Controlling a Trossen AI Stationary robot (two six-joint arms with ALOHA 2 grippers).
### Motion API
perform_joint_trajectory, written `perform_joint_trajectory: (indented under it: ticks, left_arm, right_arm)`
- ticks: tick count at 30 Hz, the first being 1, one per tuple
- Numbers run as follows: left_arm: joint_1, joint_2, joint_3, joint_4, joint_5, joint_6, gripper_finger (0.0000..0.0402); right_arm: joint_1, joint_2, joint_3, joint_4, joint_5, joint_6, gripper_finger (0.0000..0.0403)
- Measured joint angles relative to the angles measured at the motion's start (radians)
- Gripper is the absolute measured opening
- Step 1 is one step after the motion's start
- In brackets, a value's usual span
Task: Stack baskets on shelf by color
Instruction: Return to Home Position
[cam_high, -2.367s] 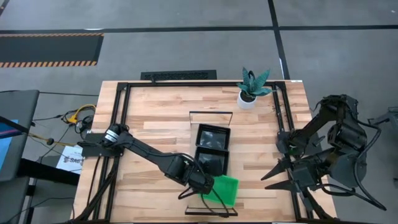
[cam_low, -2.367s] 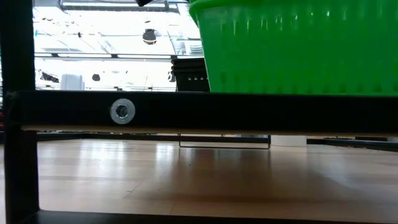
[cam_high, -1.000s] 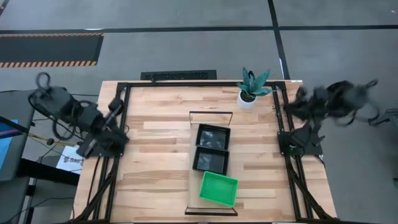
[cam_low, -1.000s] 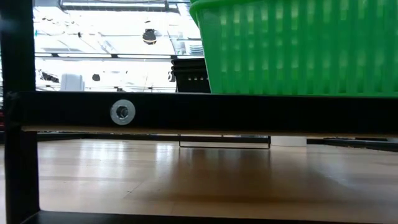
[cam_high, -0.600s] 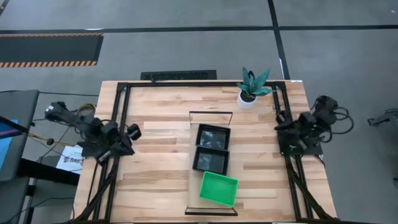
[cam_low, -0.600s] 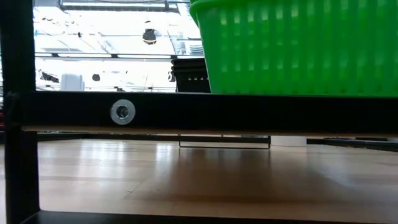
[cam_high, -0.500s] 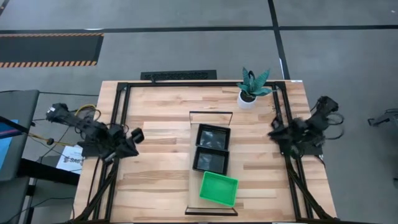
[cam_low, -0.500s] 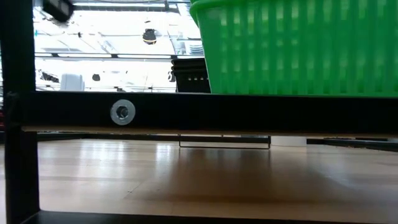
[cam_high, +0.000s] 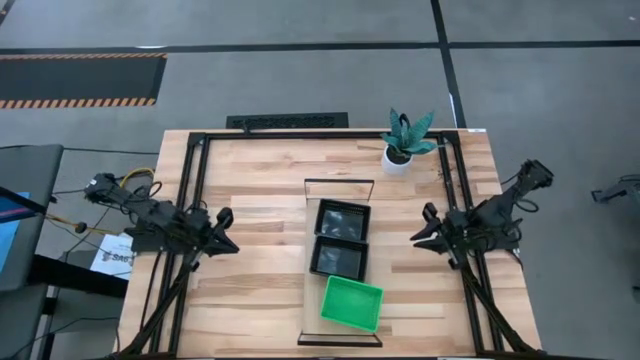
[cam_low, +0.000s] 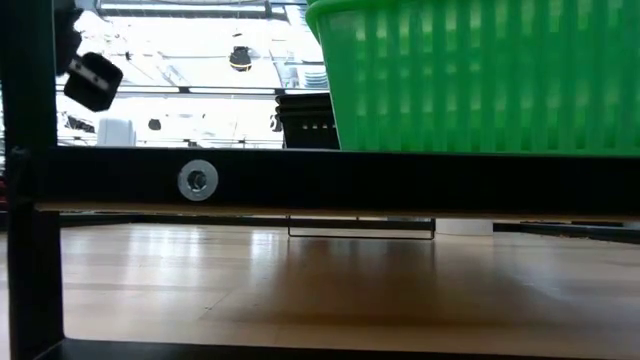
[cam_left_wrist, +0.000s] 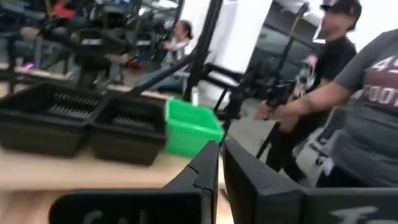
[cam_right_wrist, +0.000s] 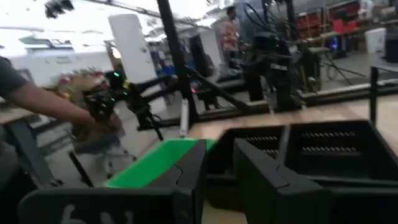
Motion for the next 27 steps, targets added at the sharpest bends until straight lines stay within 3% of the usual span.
perform_joint_trajectory:
  ticks: [4, 12, 27]
  left_arm:
    - [0.0, 0.001, 0.0, -0.093, -0.035, 0.014, 0.0012]
    - [0.0, 0.009, -0.001, -0.083, -0.018, 0.148, 0.0012]
    - [0.0, 0.009, -0.003, -0.084, -0.019, 0.132, 0.0012]
  right_arm:
    - [-0.013, 0.0, 0.0, -0.068, 0.003, -0.007, 0.0103]
    - [-0.012, 0.005, -0.001, -0.084, 0.011, -0.035, 0.0103]
    - [-0.012, 0.005, -0.002, -0.092, 0.012, -0.036, 0.0103]
